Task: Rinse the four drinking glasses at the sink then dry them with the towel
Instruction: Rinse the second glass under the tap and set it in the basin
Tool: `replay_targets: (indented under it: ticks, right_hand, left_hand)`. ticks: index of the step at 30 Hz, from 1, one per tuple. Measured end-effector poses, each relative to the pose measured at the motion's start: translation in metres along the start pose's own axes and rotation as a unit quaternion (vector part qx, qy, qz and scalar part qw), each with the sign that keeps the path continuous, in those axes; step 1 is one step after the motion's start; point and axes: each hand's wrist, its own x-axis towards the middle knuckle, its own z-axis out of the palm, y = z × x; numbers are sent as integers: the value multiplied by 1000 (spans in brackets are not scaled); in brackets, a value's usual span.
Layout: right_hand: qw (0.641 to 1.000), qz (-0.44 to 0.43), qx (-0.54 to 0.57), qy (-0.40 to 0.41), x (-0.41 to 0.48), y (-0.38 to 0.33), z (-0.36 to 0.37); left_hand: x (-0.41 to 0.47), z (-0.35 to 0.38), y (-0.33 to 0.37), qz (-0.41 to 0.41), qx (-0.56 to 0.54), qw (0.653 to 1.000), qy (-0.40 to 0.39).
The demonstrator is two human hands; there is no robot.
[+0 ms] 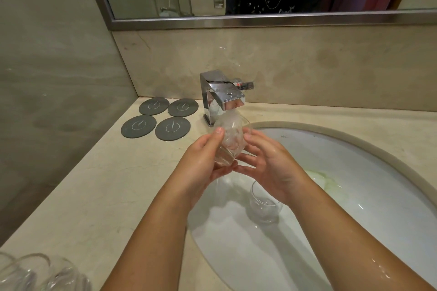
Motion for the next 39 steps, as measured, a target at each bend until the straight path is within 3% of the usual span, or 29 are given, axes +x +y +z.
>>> replay_targets:
  ticks: [11,16,20,28,34,39]
  right_hand:
    - [998,-33,26,36,1,0,3]
    - [995,-41,11,93,1,1,7]
    - [994,-45,-17,101,-2,2,9]
    - [995,-9,-39,93,-3,2,7]
    - [996,81,-27,38,-4,5,7]
    - [998,30,-19,43,-2,6,9]
  left_hand:
    - [3,2,-4,22,162,985,48]
    - [0,1,0,99,228,965,79]
    - [0,3,-7,105,288,949,71]
    - [-1,4,-4,41,178,981,71]
    - [0,8,-3,20,94,994,57]
    - [0,10,1,1,141,987,71]
